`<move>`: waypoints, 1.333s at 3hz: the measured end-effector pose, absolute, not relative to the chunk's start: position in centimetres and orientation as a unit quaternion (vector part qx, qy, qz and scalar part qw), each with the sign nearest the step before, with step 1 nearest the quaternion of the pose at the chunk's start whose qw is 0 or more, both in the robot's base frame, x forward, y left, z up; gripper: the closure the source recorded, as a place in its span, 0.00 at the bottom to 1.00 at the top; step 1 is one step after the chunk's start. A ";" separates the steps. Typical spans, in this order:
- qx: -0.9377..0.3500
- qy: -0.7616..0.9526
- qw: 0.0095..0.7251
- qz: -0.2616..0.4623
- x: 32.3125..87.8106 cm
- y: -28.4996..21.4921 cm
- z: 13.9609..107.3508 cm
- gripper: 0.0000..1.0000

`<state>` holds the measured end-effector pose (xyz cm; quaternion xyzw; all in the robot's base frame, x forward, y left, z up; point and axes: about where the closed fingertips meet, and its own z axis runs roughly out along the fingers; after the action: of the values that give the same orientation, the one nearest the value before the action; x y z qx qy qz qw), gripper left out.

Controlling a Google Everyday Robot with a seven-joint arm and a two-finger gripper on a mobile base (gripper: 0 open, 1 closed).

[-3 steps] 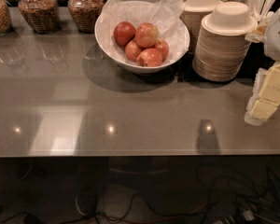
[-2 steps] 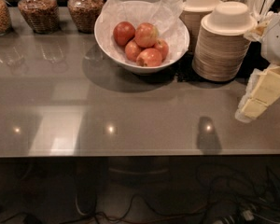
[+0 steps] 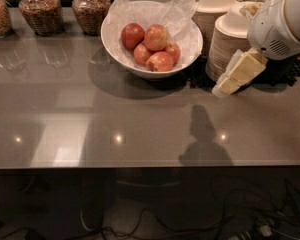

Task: Pick apple from white bowl

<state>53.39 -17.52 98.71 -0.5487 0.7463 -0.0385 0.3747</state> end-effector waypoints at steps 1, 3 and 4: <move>-0.544 0.729 0.413 -0.044 57.8 -15.2 100.3 0.00; -0.560 0.706 0.432 -0.028 64.0 -9.9 101.0 0.00; -0.566 0.707 0.424 -0.009 66.5 -7.6 99.8 0.00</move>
Offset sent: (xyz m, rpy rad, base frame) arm 0.1255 0.0853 0.0339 0.0777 -0.1380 0.0840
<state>66.49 -7.56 99.75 -0.5661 0.7067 -0.0088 0.4243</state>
